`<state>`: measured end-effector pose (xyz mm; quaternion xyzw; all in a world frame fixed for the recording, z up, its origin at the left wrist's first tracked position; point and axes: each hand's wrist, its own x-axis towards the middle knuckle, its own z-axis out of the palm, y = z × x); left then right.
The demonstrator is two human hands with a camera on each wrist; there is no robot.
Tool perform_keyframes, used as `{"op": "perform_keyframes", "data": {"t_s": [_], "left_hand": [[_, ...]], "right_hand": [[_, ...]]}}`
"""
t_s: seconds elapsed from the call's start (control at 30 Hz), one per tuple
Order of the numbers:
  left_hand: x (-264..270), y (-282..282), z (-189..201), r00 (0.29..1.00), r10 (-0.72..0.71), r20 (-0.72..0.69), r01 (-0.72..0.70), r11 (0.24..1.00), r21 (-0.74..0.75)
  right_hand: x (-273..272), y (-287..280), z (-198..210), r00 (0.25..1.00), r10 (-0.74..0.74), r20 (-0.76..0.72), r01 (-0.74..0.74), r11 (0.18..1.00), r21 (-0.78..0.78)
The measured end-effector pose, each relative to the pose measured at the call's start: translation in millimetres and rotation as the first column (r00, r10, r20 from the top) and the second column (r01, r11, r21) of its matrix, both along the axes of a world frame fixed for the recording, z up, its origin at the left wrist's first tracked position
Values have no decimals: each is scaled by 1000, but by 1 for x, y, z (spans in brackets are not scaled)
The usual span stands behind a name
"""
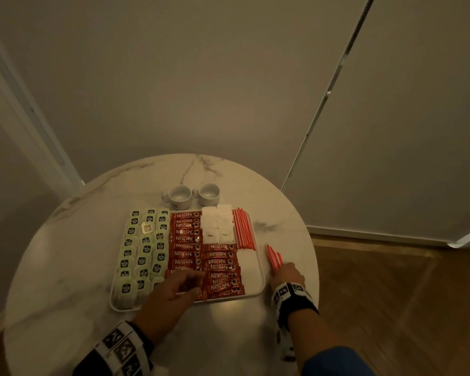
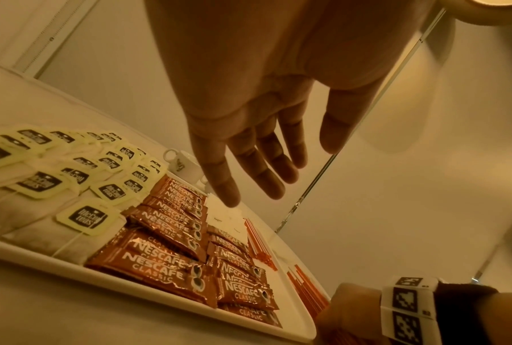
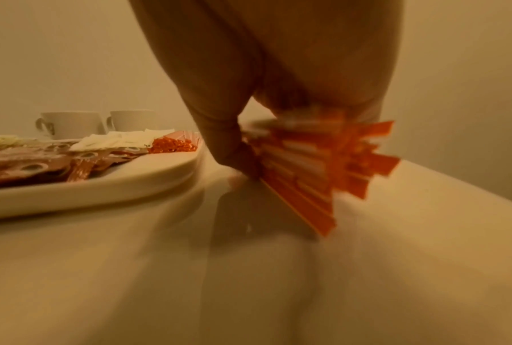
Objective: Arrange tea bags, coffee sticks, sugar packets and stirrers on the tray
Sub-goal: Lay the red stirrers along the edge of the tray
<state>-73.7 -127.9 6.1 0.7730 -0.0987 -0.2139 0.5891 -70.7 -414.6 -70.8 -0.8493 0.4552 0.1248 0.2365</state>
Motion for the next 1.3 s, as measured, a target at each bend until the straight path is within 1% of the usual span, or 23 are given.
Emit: {"op": "perform_keyframes", "data": {"t_s": [0.13,0.23,0.33,0.47,0.57,0.63,0.7,0.83,0.97,1.13,1.17,1.23,1.27,1.3], "left_hand": [[0,1,3,1000,5,13,-5,1000,7],[1,1,5,1000,6,24,-6,1000,29],[0,1,5,1000,11,29,-12,999,36],[-2,0,4,999,24,27,-25,999,39],[-2,-1,2,999,29,26,-30,999,40],[-2,-1,0,999,32,22,-32,999,32],[-2,-1,-2,999,28,21,-29,999,34],[-3,-2,-3,1000,17,16,-17,999,48],[-2,-2,-5,1000,18,12,-19,998,62],[0,-3,2,999,46,10,-46,998,32],[0,-2,2,999,45,12,-46,998,32],[1,0,4,999,34,16,-34,999,36],[1,-1,4,999,31,20,-32,999,38],[1,-3,6,1000,20,21,-21,999,38]], "right_hand": [[2,3,-2,1000,29,7,-28,1000,-7],[0,3,0,1000,11,20,-12,998,56],[-2,-2,-1,998,-1,67,-7,992,130],[-7,-1,5,999,22,37,-25,996,83],[-9,7,9,997,30,76,-32,999,15],[-8,10,12,997,33,75,-33,999,0],[-5,8,10,996,55,70,-54,998,-11],[-2,7,9,996,64,58,-66,997,37],[-4,13,8,992,126,16,-126,992,-9],[-7,6,6,984,179,-3,-179,983,-30],[-6,5,8,986,163,-13,-164,986,-17],[-7,7,11,995,92,43,-95,993,76],[-9,10,14,992,34,118,-52,987,152],[-13,15,18,977,-14,214,-39,970,240]]}}
